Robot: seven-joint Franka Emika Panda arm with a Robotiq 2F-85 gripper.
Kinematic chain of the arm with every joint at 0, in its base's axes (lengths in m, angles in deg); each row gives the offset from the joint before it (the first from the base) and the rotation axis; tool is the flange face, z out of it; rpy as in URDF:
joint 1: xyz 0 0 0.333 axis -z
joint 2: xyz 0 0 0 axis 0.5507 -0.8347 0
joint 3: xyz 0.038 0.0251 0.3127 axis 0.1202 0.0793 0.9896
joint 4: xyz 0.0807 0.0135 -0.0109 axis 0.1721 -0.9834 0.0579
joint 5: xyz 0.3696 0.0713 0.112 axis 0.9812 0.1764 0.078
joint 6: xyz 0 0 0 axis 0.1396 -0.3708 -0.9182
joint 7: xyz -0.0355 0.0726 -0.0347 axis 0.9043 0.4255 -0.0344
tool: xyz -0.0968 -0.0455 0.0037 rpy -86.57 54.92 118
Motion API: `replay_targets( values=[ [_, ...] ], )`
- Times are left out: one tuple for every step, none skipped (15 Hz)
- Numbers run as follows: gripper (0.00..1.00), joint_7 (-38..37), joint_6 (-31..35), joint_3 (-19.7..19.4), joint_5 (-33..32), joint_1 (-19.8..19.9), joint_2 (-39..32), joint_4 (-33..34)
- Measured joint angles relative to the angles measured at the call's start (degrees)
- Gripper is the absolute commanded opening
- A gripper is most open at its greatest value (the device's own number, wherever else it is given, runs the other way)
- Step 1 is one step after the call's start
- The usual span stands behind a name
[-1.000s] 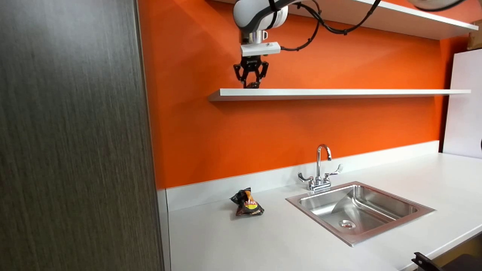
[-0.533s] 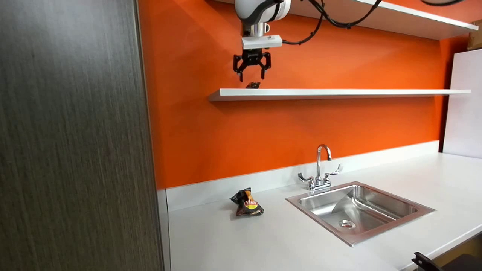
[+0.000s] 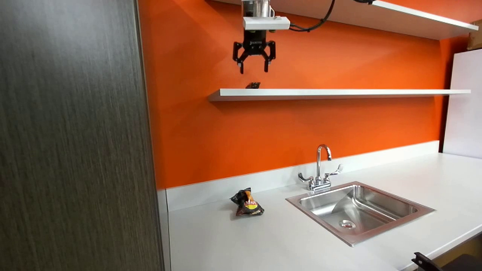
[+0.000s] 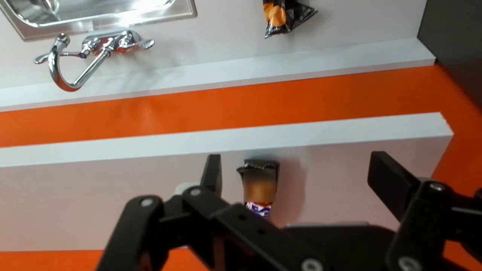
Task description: Put the sneakers bar on the bottom shelf
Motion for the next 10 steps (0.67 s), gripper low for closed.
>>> replay_targets(
  values=[
    [1.0,-0.49,-0.4,0.36,0.86,-0.09,1.79,-2.1],
    [1.0,-1.02,-0.55,0.73,1.97,-0.09,3.66,-4.43],
    [1.0,-1.51,-0.56,1.04,3.08,-0.09,5.56,-6.93],
    [1.0,-1.86,-0.56,1.25,4.25,-0.09,7.44,-9.56],
    [1.0,-1.98,-0.44,1.37,5.4,-0.08,9.39,-12.45],
    [1.0,-1.98,-0.3,1.4,6.53,-0.07,11.28,-15.37],
    [1.0,-1.98,-0.05,1.4,7.67,-0.03,13.23,-18.49],
    [1.0,-1.98,0.37,1.4,8.53,0.04,15.0,-21.41],
    [1.0,-1.98,1.09,1.4,9.08,0.13,16.87,-24.65],
    [1.0,-1.96,2.15,1.4,9.41,0.22,18.69,-27.96]
  ],
)
